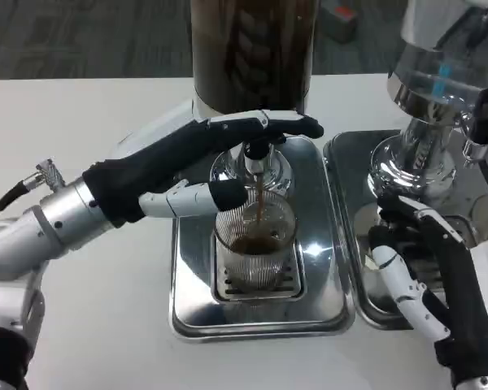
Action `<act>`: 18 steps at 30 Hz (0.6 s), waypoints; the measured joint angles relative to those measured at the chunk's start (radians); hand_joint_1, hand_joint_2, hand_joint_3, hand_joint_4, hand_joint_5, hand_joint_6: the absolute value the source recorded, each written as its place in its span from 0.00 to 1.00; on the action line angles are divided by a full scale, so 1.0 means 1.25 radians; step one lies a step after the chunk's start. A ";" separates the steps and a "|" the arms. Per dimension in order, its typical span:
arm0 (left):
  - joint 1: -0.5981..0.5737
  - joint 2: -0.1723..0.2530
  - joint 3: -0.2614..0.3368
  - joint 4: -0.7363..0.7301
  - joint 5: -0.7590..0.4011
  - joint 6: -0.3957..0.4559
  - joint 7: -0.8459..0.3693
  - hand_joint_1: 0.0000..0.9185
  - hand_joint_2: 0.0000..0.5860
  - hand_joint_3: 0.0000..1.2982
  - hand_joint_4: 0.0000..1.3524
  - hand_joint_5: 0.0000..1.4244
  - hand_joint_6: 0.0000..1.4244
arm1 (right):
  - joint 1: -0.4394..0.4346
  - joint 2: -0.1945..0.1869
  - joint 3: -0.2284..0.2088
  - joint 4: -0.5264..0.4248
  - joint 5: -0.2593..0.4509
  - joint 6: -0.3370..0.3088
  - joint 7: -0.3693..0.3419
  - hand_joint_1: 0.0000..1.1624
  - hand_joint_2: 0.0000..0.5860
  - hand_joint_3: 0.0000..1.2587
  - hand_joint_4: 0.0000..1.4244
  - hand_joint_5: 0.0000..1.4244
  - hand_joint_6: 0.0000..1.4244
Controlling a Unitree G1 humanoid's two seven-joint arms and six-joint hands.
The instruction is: Grasp the cup under the faucet to collect the drink, then remove the cup.
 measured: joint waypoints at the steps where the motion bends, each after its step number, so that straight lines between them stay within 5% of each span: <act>1: 0.000 0.000 0.000 0.000 0.000 0.000 0.000 0.00 0.16 0.22 0.12 0.10 0.14 | -0.003 0.000 0.000 0.000 0.000 0.003 0.001 0.11 0.48 0.24 0.21 0.26 0.29; 10: 0.000 0.000 0.000 0.000 0.000 0.000 0.001 0.00 0.16 0.22 0.12 0.10 0.14 | -0.028 0.000 0.007 0.004 0.000 0.016 0.010 0.11 0.48 0.21 0.19 0.24 0.27; 14: 0.001 0.000 0.000 0.000 0.000 0.000 0.002 0.00 0.16 0.22 0.12 0.10 0.14 | -0.051 -0.002 0.010 0.006 0.000 0.034 0.025 0.17 0.40 0.17 0.16 0.22 0.25; 18: 0.001 0.000 0.000 0.000 0.000 0.000 0.003 0.00 0.17 0.23 0.12 0.10 0.14 | -0.074 -0.012 0.014 0.009 0.000 0.058 0.049 0.12 0.20 0.12 0.13 0.19 0.23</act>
